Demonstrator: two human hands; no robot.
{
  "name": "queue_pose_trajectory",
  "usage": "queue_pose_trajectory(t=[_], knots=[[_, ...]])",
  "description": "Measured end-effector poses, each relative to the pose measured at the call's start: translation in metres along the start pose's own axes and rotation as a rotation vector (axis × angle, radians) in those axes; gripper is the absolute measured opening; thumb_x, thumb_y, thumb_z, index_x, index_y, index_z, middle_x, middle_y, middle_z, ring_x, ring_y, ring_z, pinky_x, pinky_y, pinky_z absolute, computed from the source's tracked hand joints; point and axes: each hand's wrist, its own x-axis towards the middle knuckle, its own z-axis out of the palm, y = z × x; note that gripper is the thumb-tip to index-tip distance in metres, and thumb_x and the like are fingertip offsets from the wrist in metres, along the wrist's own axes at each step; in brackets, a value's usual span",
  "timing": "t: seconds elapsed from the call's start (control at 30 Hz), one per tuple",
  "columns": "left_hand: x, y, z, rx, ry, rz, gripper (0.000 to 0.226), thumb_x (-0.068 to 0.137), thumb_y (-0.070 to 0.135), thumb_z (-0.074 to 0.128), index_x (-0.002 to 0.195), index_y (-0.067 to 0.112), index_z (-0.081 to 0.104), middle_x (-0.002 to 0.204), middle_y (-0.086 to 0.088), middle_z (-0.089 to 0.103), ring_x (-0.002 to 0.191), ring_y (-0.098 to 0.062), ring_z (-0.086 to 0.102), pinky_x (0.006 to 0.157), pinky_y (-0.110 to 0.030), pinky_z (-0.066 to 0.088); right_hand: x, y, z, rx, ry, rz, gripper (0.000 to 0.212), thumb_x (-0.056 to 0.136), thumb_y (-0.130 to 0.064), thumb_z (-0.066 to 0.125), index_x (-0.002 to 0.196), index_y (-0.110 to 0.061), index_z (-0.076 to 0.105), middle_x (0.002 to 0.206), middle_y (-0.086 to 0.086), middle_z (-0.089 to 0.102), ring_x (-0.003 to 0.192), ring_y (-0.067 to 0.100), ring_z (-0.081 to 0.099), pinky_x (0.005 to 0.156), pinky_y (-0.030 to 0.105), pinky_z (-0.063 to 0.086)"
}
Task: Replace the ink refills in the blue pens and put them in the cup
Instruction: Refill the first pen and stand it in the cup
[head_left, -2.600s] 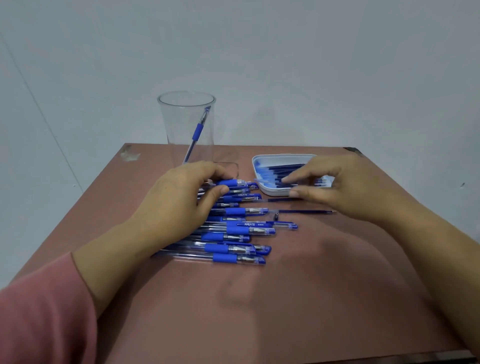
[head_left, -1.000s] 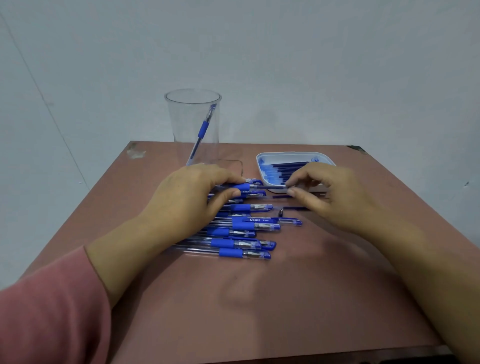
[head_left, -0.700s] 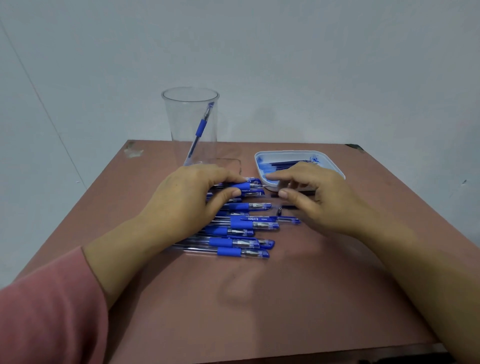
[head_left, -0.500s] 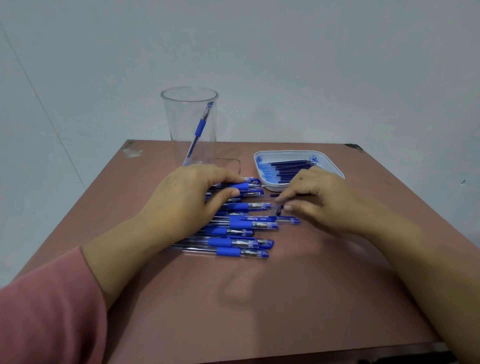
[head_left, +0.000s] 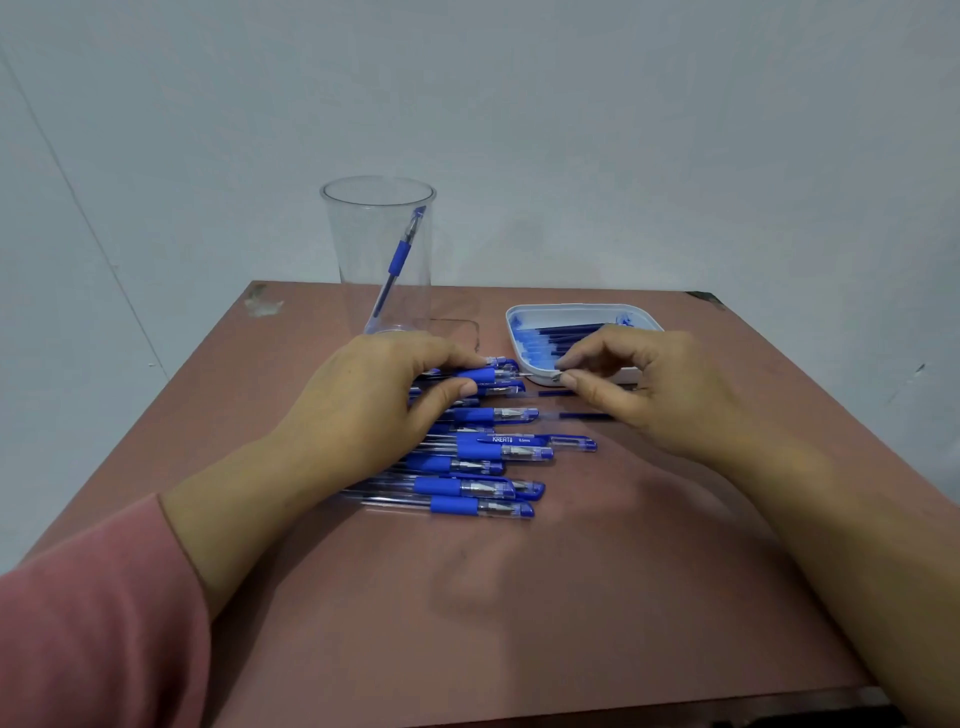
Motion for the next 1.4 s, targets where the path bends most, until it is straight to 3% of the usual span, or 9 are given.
queue_pose_trajectory(t=[0.17,0.33,0.47,0.63,0.83,1.0,1.13,1.3,1.4], knots=[[-0.001,0.001,0.000,-0.019,0.002,-0.002,0.026,0.089,0.034,0.064,0.114,0.034,0.068,0.104,0.016,0.069,0.095,-0.005,0.062,0.082,-0.036,0.054,-0.001,-0.010,0.005,0.147,0.032,0.001,0.026,0.084,-0.009,0.071,0.085,-0.034,0.065,0.088,-0.017,0.068,0.078,-0.001,0.064,0.071,0.009,0.046],[-0.001,0.003,0.000,-0.028,-0.003,0.020,0.026,0.089,0.034,0.063,0.115,0.034,0.068,0.100,0.019,0.068,0.091,-0.001,0.061,0.080,-0.032,0.053,0.000,-0.010,0.013,0.213,0.020,0.013,0.025,0.084,-0.009,0.072,0.085,-0.033,0.066,0.085,-0.010,0.069,0.079,0.007,0.067,0.070,0.029,0.059],[-0.002,0.005,0.001,-0.029,0.010,0.039,0.025,0.089,0.033,0.065,0.114,0.033,0.069,0.096,0.019,0.068,0.089,0.000,0.061,0.079,-0.031,0.053,0.000,-0.011,0.020,0.169,0.010,-0.041,0.027,0.081,-0.011,0.075,0.088,-0.035,0.065,0.090,-0.016,0.069,0.083,0.002,0.067,0.079,0.015,0.051],[-0.001,0.004,0.002,-0.029,0.016,0.060,0.024,0.089,0.032,0.065,0.113,0.032,0.069,0.095,0.017,0.069,0.087,-0.003,0.062,0.077,-0.033,0.054,0.002,-0.008,0.024,0.050,0.041,-0.110,0.014,0.085,-0.017,0.071,0.096,-0.025,0.069,0.087,-0.017,0.068,0.085,0.001,0.065,0.078,0.013,0.050],[-0.002,0.004,0.003,-0.019,0.030,0.076,0.024,0.089,0.031,0.066,0.113,0.031,0.070,0.094,0.017,0.068,0.086,-0.002,0.062,0.077,-0.030,0.053,0.001,-0.005,0.024,-0.015,0.053,-0.180,0.032,0.084,-0.021,0.073,0.110,-0.035,0.060,0.093,-0.011,0.065,0.091,0.003,0.062,0.082,0.016,0.050],[-0.001,0.003,0.002,-0.011,0.029,0.089,0.024,0.089,0.032,0.066,0.113,0.030,0.069,0.095,0.018,0.068,0.086,-0.001,0.060,0.077,-0.028,0.052,0.004,-0.001,0.026,-0.099,0.044,-0.235,0.012,0.091,-0.024,0.064,0.100,-0.017,0.068,0.088,-0.009,0.064,0.084,0.009,0.060,0.076,0.031,0.049],[-0.002,0.004,0.002,-0.005,0.037,0.100,0.024,0.090,0.033,0.065,0.113,0.029,0.070,0.095,0.016,0.069,0.085,-0.002,0.061,0.076,-0.029,0.053,0.003,-0.001,0.025,-0.086,0.060,-0.234,0.027,0.088,-0.028,0.068,0.114,-0.023,0.065,0.095,-0.008,0.065,0.090,0.007,0.060,0.080,0.026,0.050],[-0.002,0.005,0.001,0.002,0.022,0.097,0.026,0.089,0.033,0.065,0.114,0.031,0.069,0.096,0.017,0.068,0.087,-0.002,0.061,0.077,-0.030,0.053,0.004,0.001,0.027,-0.125,0.045,-0.268,0.012,0.091,-0.025,0.063,0.100,-0.018,0.068,0.087,-0.009,0.063,0.082,0.008,0.058,0.074,0.029,0.047],[-0.002,0.005,0.001,-0.002,0.023,0.101,0.027,0.089,0.034,0.063,0.114,0.030,0.069,0.095,0.016,0.069,0.086,-0.003,0.061,0.076,-0.031,0.054,0.004,0.002,0.026,-0.112,0.025,-0.245,0.027,0.090,-0.032,0.064,0.115,-0.023,0.065,0.092,-0.010,0.064,0.087,0.007,0.059,0.079,0.024,0.049]])
